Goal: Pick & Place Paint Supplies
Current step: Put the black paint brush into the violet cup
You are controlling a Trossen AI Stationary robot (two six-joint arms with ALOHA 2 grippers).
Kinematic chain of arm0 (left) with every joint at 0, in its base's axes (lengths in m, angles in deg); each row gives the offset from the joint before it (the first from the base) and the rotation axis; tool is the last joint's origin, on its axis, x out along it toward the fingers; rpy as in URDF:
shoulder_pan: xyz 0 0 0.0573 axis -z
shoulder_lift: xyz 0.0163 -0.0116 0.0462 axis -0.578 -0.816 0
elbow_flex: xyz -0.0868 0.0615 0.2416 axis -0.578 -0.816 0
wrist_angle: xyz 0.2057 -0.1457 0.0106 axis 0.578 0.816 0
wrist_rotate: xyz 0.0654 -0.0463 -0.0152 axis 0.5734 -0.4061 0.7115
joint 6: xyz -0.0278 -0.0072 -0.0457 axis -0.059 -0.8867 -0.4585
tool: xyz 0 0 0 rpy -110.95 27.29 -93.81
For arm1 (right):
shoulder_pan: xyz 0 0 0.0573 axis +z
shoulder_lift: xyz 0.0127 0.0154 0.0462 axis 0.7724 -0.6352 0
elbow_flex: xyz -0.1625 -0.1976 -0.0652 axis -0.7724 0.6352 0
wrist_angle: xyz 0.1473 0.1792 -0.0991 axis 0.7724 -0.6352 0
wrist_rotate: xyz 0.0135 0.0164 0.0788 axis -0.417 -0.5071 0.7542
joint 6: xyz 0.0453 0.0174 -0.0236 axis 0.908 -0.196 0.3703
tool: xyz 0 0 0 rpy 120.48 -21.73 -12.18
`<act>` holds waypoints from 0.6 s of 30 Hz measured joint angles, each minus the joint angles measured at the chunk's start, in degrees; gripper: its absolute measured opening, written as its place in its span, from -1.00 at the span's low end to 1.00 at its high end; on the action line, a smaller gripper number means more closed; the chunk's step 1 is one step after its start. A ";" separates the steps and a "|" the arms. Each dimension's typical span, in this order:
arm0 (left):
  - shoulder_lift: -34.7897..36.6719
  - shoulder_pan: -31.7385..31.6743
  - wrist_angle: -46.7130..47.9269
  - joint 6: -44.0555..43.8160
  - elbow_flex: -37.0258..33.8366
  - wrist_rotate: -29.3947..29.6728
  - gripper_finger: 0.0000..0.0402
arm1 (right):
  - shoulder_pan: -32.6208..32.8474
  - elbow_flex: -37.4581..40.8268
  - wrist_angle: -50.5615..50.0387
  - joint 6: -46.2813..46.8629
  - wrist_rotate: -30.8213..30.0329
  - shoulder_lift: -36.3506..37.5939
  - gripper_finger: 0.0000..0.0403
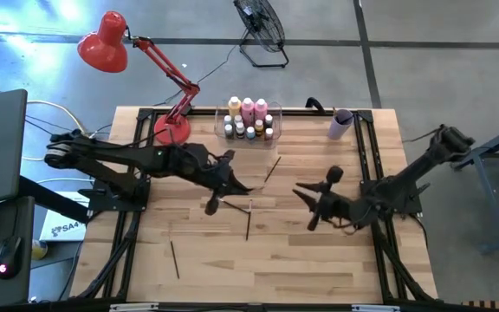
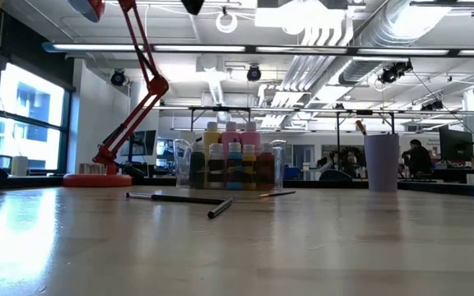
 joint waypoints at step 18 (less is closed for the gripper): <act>-0.46 -9.46 -14.92 -0.79 -15.82 -0.80 -0.96 | -15.17 0.02 -23.58 25.96 31.60 7.42 -0.60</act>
